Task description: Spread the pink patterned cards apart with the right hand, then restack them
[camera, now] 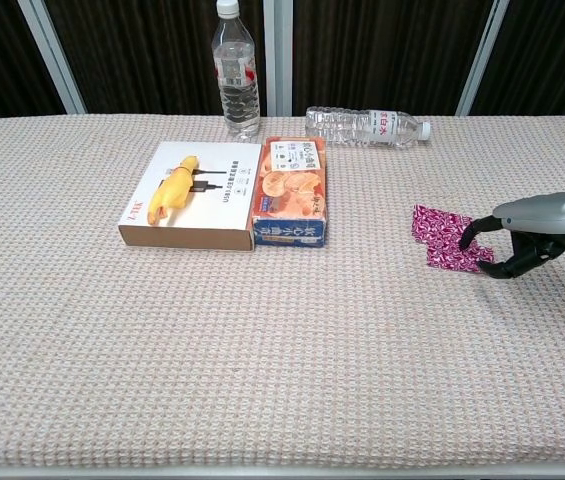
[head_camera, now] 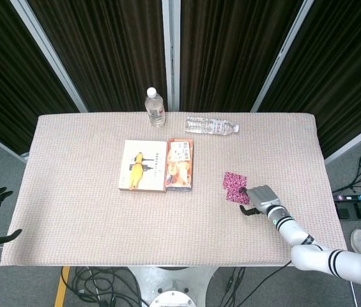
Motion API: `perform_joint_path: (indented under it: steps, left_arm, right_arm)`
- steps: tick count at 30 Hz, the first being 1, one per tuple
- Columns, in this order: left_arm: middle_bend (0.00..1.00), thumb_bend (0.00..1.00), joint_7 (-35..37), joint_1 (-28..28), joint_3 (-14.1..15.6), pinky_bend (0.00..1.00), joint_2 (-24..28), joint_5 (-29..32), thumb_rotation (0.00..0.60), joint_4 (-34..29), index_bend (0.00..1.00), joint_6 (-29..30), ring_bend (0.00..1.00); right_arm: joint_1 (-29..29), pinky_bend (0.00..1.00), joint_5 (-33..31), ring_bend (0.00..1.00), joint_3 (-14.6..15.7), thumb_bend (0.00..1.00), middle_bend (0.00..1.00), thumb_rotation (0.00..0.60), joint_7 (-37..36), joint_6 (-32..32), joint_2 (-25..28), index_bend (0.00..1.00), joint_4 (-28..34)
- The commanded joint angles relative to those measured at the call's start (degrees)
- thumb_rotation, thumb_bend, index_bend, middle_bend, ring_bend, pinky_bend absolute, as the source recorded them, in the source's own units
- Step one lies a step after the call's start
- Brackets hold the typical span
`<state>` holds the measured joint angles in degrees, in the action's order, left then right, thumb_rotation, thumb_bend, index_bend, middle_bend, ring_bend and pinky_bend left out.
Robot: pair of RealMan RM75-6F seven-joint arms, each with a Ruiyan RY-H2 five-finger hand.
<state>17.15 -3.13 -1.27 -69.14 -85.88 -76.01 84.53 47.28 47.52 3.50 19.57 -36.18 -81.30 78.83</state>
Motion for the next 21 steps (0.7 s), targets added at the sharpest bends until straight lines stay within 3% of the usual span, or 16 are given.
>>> perform_joint_path:
  steps: [1,21]
  left_arm:
    - [0.22,0.04,0.1,0.0,-0.1,0.27,0.0,0.0,0.6,0.0,0.21,0.0,0.09]
    - [0.22,0.04,0.9,0.2,-0.2,0.27,0.0,0.1,0.6,0.7,0.21,0.3,0.09]
  right_arm:
    - [0.3,1.0,-0.3,1.0,0.0,0.42,1.0,0.244,0.3,0.3,-0.3,0.19,-0.1]
    - [1.7,1.0,-2.2,1.0,0.8,0.43,1.0,0.237,3.3,-1.1,-0.4,0.19,2.9]
